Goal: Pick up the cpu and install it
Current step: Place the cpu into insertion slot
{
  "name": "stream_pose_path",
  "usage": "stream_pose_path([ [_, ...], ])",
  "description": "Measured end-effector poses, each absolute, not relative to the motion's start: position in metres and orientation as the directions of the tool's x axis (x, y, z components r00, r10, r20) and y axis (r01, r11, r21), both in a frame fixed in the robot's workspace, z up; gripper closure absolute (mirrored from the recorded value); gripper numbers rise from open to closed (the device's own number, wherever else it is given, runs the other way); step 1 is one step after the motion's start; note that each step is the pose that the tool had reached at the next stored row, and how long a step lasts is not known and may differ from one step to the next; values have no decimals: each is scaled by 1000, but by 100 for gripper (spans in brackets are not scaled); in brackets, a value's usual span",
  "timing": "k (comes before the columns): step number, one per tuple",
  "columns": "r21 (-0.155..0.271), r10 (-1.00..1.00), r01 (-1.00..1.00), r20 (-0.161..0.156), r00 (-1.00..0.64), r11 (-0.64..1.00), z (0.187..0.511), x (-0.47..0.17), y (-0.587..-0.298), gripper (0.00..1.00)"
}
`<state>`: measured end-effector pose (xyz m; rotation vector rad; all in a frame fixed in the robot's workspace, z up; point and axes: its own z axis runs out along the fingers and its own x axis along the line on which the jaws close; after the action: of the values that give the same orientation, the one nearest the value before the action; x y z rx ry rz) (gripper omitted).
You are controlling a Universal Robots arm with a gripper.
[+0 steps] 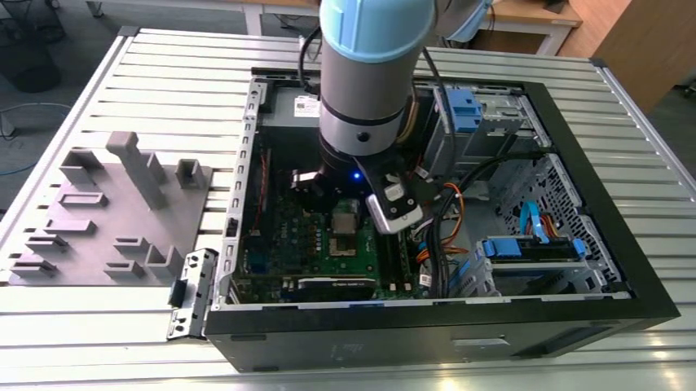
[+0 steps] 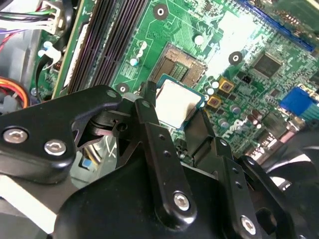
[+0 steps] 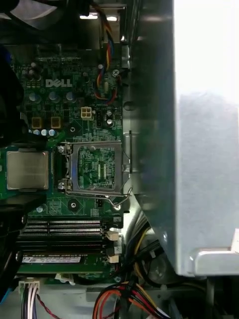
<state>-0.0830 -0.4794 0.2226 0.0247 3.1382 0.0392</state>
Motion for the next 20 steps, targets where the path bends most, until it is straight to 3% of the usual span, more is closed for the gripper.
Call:
stream_pose_path([
  [20,16,16,16,-3,-1000,1000,203,-83,-483,53],
])
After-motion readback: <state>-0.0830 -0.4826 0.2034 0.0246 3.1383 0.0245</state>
